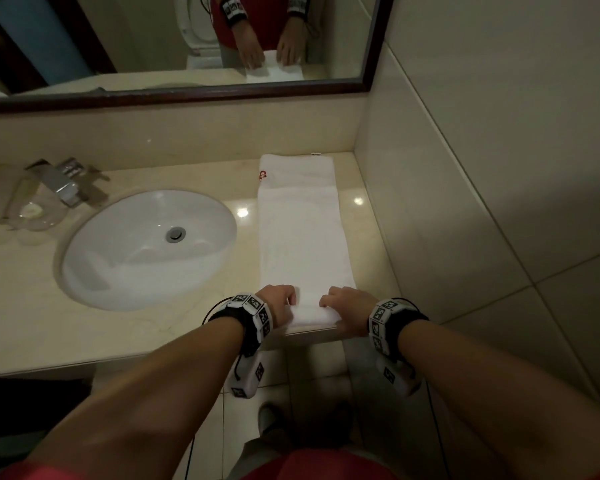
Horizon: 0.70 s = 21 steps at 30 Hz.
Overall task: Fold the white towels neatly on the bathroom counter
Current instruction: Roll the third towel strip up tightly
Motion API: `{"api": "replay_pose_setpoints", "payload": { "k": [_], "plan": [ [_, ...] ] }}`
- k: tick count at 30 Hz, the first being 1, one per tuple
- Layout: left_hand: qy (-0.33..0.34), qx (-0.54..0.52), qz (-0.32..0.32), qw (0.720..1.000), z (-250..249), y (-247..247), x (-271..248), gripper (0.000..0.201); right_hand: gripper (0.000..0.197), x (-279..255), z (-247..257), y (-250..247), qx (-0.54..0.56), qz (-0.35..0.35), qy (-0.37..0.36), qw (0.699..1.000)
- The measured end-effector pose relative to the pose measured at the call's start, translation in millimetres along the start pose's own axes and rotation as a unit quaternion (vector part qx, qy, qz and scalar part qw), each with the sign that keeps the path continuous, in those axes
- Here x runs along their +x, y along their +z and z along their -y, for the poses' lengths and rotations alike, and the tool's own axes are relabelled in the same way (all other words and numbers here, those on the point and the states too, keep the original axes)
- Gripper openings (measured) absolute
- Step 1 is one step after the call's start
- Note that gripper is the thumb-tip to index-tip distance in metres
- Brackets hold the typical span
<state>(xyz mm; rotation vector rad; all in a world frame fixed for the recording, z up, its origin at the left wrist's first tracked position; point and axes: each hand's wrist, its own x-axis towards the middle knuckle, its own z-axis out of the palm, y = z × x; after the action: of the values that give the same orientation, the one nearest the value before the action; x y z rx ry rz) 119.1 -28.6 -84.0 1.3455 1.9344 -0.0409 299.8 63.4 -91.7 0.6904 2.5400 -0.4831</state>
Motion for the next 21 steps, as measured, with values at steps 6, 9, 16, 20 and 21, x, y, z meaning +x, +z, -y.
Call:
{"api": "replay_pose_setpoints", "payload": {
  "k": [6, 9, 16, 20, 21],
  "plan": [
    [-0.015, -0.024, 0.021, 0.999, 7, -4, 10, 0.019, 0.046, 13, -4, -8, 0.094, 0.022, 0.046, 0.994],
    [-0.014, -0.031, 0.019, 0.999, 9, -4, 16, 0.026, 0.043, 19, -7, -8, 0.140, 0.028, 0.067, 0.987],
    [-0.001, -0.024, 0.017, 1.000, 11, -11, 24, 0.034, 0.030, 28, -12, -12, 0.182, 0.020, 0.091, 0.979],
    [-0.004, -0.031, 0.005, 1.000, 15, -12, 29, 0.029, 0.024, 34, -13, -14, 0.161, 0.011, 0.082, 0.983],
    [-0.005, -0.037, -0.003, 0.999, 17, -12, 29, 0.024, 0.023, 35, -13, -13, 0.151, 0.008, 0.081, 0.985]
  ]
}}
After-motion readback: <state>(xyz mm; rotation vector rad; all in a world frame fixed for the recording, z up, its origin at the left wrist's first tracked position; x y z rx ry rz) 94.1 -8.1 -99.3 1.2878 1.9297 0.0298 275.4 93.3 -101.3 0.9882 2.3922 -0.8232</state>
